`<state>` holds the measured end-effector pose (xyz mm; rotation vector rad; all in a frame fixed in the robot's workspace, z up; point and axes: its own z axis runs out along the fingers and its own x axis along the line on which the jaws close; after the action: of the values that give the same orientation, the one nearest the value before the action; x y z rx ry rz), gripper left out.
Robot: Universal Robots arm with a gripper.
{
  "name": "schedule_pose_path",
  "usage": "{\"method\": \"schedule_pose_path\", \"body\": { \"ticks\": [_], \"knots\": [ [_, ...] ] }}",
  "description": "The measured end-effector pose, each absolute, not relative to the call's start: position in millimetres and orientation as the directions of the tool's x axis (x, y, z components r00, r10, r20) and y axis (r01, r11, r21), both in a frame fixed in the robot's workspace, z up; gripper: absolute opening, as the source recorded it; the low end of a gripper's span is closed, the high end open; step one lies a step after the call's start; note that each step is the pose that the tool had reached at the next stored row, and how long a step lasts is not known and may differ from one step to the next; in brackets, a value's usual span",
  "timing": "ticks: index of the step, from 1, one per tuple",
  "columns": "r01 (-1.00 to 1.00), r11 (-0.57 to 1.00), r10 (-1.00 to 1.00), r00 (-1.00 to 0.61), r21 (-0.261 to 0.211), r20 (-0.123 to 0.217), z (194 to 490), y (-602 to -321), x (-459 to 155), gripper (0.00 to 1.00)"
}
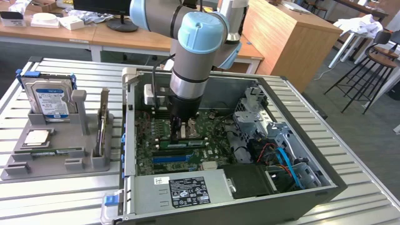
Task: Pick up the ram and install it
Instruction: 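Press down the ram until it locks into place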
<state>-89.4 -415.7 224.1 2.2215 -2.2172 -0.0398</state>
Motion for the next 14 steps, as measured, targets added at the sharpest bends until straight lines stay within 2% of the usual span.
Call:
{"method": "schedule_pose_path", "body": {
  "ticks": [14],
  "knots": [
    [-1.000, -0.002, -1.000, 0.002, 0.016, -0.017, 222.7, -415.7, -89.6, 0.10]
  ]
}}
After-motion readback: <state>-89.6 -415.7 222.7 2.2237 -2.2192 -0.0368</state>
